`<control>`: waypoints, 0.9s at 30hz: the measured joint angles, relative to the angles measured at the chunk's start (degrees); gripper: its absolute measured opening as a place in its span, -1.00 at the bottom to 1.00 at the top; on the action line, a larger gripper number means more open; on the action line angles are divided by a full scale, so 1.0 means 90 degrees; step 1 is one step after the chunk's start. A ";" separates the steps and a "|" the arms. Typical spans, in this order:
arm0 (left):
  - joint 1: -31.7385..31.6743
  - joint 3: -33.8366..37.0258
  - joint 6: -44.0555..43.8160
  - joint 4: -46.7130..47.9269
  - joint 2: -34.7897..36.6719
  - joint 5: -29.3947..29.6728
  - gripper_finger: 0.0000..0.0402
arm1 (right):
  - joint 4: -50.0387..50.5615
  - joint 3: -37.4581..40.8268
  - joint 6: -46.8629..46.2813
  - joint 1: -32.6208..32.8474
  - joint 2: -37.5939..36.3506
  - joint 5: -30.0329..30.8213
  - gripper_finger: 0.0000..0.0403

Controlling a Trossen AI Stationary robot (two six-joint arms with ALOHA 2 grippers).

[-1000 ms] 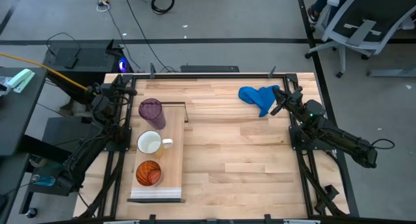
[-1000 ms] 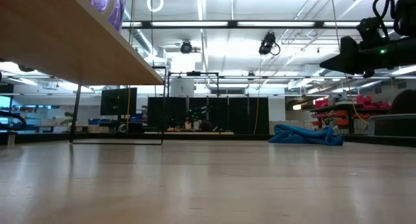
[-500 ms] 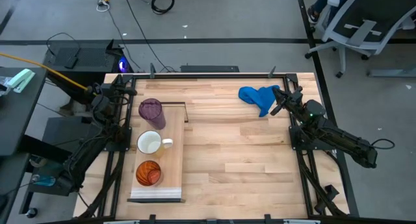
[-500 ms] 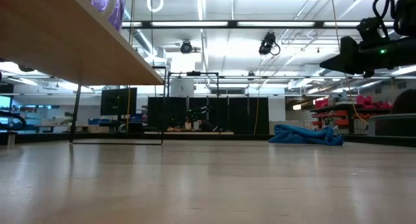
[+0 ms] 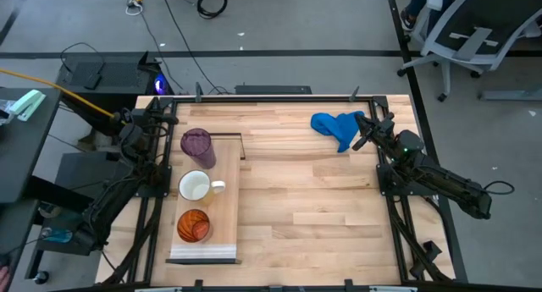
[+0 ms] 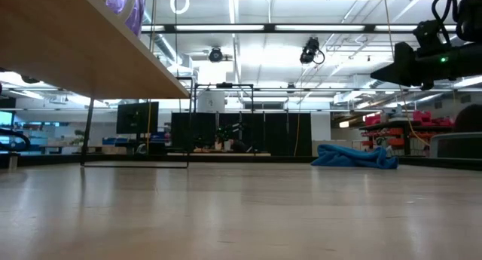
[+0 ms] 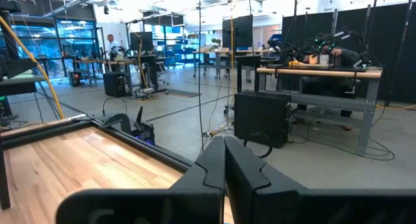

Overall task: Stack small to large cups/mugs on shelf
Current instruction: Return to Home Position

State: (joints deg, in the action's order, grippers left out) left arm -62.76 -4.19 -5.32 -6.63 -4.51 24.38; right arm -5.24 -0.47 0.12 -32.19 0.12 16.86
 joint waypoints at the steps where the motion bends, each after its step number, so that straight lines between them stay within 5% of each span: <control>1: -0.0002 0.0000 -0.0002 -0.0002 0.0000 0.0000 -0.82 | -0.0001 0.0000 0.0000 0.0001 0.0000 0.0000 -0.95; 27: -0.0002 0.0000 -0.0001 -0.0002 0.0000 -0.0002 -0.83 | -0.0001 0.0000 0.0000 0.0001 0.0000 0.0000 -0.95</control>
State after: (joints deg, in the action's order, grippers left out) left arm -62.78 -4.19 -5.33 -6.65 -4.51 24.36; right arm -5.25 -0.47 0.12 -32.18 0.12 16.86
